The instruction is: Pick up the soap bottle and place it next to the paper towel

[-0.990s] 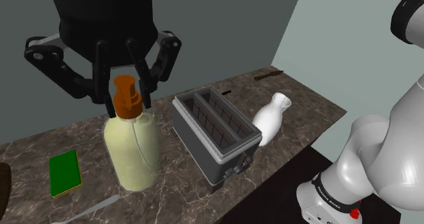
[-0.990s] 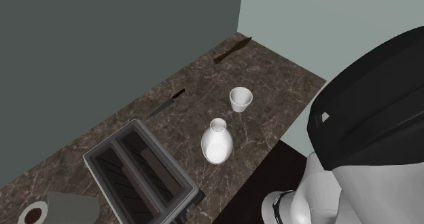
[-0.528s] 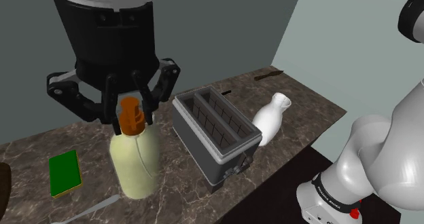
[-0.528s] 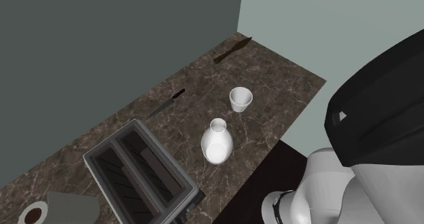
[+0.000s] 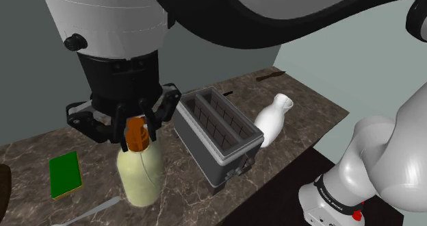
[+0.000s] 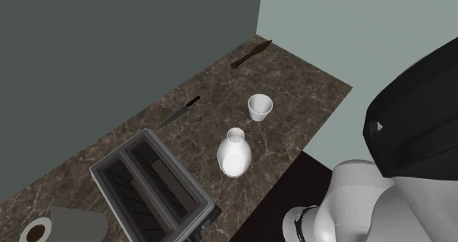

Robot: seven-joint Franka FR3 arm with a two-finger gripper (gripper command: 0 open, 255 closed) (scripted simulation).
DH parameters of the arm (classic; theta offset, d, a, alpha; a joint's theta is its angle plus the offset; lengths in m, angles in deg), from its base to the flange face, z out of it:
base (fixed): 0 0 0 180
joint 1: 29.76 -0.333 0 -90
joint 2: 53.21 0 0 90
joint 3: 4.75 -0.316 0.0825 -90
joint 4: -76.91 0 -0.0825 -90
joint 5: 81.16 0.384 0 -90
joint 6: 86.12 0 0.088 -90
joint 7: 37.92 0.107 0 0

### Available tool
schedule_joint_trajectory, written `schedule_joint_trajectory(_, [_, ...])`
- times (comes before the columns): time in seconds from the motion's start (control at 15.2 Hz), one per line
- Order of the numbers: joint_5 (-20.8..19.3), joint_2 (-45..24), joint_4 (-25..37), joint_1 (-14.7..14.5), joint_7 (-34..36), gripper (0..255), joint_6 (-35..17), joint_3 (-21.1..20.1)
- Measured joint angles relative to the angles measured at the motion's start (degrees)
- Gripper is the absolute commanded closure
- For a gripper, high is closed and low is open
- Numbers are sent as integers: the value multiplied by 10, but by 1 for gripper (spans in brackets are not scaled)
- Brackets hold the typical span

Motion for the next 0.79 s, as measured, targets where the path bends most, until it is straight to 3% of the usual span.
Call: schedule_joint_trajectory(0.79, [-2,-1,-92,1,4,255,-93,1])
